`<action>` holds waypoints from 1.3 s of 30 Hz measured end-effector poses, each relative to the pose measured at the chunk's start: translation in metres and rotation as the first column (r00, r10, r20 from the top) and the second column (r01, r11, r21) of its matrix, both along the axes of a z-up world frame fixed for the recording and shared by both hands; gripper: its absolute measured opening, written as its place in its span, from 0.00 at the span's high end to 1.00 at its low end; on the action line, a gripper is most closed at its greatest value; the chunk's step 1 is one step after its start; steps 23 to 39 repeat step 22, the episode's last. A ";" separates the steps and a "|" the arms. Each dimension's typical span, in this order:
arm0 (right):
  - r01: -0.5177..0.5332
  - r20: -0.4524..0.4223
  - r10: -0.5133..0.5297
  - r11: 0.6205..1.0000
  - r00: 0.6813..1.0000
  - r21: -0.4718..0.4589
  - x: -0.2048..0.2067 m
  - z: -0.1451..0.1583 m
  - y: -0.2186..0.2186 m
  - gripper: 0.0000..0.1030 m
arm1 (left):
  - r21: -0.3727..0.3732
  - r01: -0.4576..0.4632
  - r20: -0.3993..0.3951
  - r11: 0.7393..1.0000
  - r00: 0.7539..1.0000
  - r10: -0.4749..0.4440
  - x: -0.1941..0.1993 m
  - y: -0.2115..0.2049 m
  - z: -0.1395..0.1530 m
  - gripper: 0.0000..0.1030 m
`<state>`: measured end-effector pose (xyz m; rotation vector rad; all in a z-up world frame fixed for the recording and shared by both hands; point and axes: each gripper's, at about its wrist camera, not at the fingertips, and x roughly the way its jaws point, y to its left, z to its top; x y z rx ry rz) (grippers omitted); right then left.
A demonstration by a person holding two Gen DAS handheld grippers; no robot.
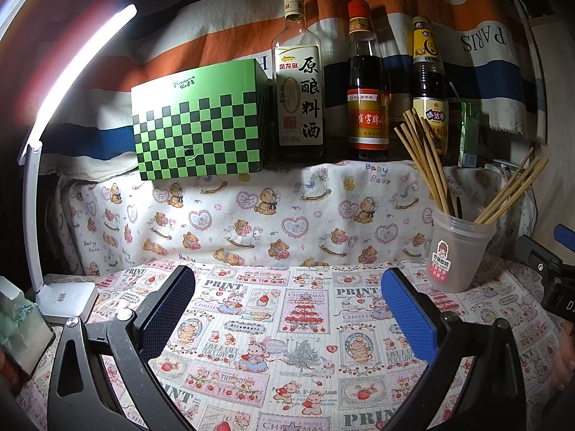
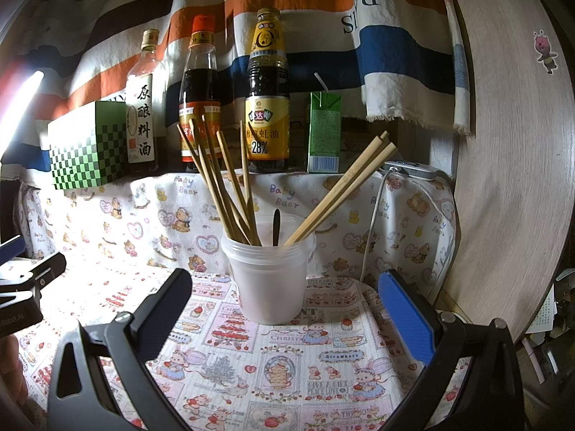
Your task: Organize utensils
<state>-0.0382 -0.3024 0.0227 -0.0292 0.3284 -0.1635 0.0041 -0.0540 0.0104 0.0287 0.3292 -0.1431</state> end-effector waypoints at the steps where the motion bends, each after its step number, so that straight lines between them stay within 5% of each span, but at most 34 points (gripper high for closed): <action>1: 0.000 0.000 0.000 1.000 1.000 0.000 0.000 0.000 0.000 0.00 | 0.000 0.000 0.000 1.000 1.000 0.000 0.000 0.000 0.000 0.00; 39: -0.002 -0.001 0.002 1.000 1.000 0.000 0.000 0.000 -0.001 0.00 | 0.002 0.001 -0.004 1.000 1.000 -0.001 0.001 0.001 -0.001 0.00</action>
